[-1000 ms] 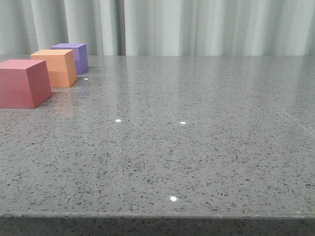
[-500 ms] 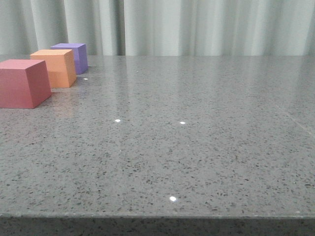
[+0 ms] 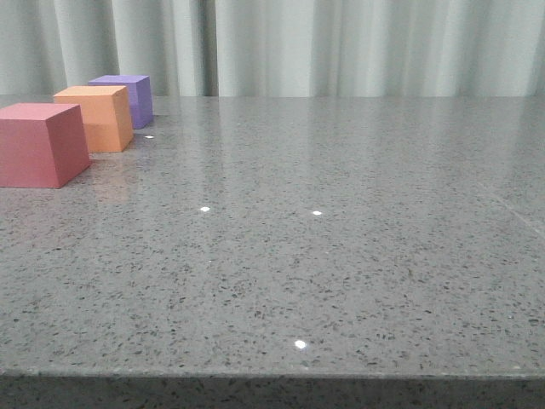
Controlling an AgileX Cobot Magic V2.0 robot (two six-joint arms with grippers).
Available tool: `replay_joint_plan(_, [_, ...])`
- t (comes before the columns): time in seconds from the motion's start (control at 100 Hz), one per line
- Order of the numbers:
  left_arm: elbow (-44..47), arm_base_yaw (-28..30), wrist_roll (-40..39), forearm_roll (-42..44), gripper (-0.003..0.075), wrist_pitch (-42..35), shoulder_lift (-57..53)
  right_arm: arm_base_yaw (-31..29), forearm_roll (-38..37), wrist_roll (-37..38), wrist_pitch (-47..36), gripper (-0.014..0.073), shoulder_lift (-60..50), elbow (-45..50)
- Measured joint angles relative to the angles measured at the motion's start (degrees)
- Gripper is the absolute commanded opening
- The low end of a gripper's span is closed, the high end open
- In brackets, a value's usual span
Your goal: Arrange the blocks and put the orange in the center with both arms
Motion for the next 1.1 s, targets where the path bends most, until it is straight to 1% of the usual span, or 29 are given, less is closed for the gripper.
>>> replay_joint_plan(0.1, [3.8,2.4,0.0,0.1,-0.0019,-0.5,-3.5,0.0,0.0,0.0,0.0,-0.0067,0.0,0.0])
replay_joint_plan(0.21, [7.7,3.1,0.0,0.5,-0.0019,-1.6,-4.6,0.0,0.0,0.0,0.0,-0.0067,0.0,0.0])
replay_joint_plan(0.36, [12.3,3.1,0.0,1.5,-0.0019,-6.4,-4.6,0.0,0.0,0.0,0.0,-0.0067,0.0,0.0])
replay_joint_plan(0.53, [12.3,3.1,0.0,1.7,-0.0019,-12.7,-4.6,0.0,0.0,0.0,0.0,-0.0067,0.0,0.0])
replay_joint_plan(1.1, [12.3,3.1,0.0,1.8,-0.0019,-13.2,-4.6,0.0,0.0,0.0,0.0,-0.0067,0.0,0.0])
